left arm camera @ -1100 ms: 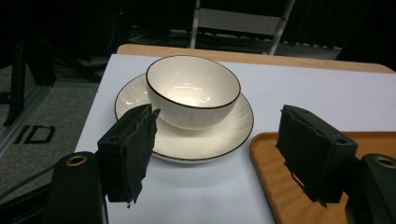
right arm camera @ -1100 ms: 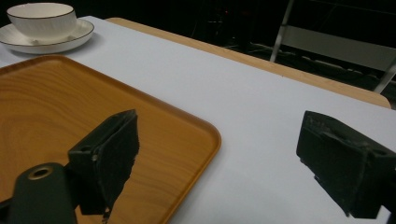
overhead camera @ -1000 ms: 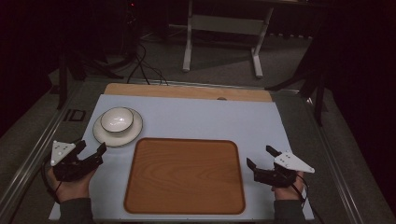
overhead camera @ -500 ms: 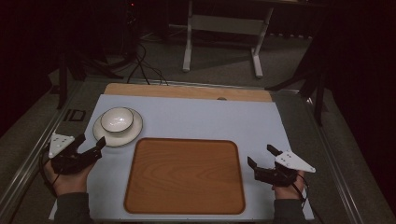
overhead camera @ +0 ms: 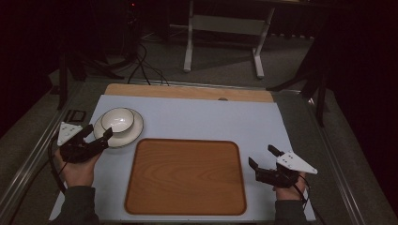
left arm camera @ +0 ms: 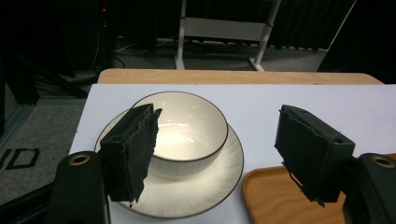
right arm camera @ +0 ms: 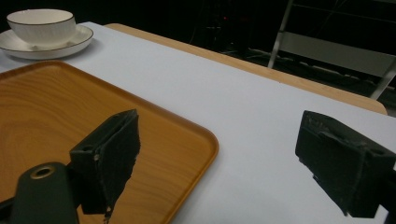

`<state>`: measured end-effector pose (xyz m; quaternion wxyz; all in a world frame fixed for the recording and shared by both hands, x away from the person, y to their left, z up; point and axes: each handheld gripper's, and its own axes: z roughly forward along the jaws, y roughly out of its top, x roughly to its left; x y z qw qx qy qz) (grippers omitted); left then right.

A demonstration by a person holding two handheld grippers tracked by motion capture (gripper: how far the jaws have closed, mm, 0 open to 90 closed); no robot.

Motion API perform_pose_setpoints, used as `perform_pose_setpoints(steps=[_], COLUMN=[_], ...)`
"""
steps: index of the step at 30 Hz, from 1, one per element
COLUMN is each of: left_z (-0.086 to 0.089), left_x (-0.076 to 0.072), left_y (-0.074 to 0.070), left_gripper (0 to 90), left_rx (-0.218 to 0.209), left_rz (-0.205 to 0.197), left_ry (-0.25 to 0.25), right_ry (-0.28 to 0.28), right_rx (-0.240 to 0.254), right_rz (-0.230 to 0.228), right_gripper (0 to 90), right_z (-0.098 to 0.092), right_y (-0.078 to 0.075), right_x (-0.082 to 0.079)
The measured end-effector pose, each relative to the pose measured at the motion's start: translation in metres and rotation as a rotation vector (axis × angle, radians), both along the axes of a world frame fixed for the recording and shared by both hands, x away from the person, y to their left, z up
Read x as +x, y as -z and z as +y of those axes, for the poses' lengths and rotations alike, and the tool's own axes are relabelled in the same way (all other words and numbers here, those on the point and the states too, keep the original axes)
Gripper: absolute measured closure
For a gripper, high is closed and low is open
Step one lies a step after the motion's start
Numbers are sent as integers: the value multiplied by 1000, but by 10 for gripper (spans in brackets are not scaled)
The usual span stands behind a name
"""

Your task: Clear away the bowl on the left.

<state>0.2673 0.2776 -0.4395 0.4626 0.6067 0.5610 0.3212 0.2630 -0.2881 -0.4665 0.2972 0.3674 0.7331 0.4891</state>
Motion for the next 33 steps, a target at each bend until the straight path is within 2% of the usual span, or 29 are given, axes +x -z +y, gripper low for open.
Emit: perform_pose_setpoints(steps=[7, 13, 15, 19, 24, 29, 33], left_z=[0, 3, 4, 2, 6, 10, 14], left_x=[14, 25, 28, 35, 45, 49, 54], left_y=[-3, -2, -1, 0, 5, 8, 12], left_gripper=[302, 305, 300, 290, 290, 282, 278], left_rx=[-5, -34, -32, 10, 27, 28, 44], left_rz=[-3, -3, 4, 10, 33, 35, 58], left_ry=[-4, -31, -32, -32, -52, -65, -75], right_ry=[-4, -6, -6, -7, -8, -11, -12], right_rx=[2, 2, 5, 7, 8, 11, 14], right_rz=[-8, -12, -14, -15, -16, -18, -19], right_gripper=[135, 136, 136, 136, 136, 136, 136], right_z=[0, 0, 0, 0, 0, 0, 0], right_y=[0, -1, -1, -1, -1, -1, -2], right_x=[0, -1, -1, -1, -1, -1, -2])
